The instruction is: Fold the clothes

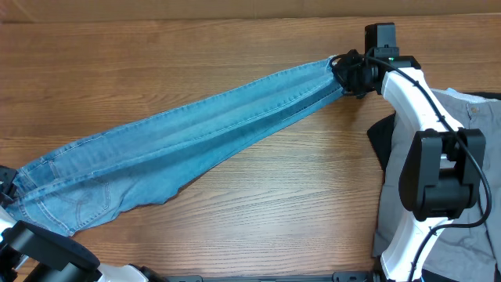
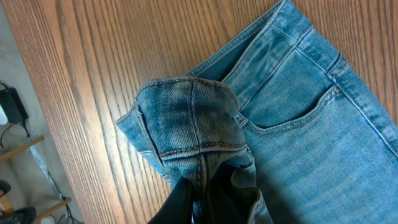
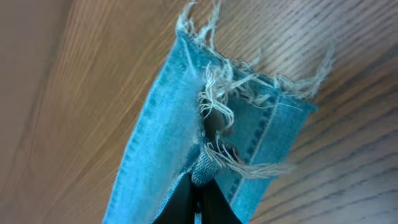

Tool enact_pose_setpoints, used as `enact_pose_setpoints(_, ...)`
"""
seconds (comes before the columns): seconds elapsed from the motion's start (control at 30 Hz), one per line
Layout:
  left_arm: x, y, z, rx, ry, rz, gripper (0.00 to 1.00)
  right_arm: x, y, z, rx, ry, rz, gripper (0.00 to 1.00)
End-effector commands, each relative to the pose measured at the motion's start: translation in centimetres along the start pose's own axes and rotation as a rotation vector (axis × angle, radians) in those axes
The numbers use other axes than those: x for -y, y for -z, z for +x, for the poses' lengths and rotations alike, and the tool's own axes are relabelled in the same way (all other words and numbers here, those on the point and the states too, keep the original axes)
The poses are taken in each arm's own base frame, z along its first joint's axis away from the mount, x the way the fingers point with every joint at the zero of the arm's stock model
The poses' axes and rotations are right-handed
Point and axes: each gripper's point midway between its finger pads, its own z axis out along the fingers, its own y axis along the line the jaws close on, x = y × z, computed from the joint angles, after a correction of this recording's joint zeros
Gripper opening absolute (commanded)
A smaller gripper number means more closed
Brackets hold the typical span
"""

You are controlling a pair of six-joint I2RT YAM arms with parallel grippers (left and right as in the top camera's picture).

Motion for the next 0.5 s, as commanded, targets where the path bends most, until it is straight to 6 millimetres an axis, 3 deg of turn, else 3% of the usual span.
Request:
enact_pose_setpoints(0.0,-0.2,0.5,-1.0,0.031,0.017,-0.011,0.09,-1.6,3.5,-1.8,0.063,0.061,-0.038,0.04)
enact_pose_setpoints(0.2,-0.1,0.5,-1.0,0.031,0.016,-0.010,0.09,-2.3,8.6,-1.5,0.088,0.083,-0.050,0.04)
enact_pose_setpoints(0.47,-0.1,0.5,-1.0,0.030,0.010,-0.011,0.09,0.5,8.5,-0.8,0.073,0.004,0.074,0.04)
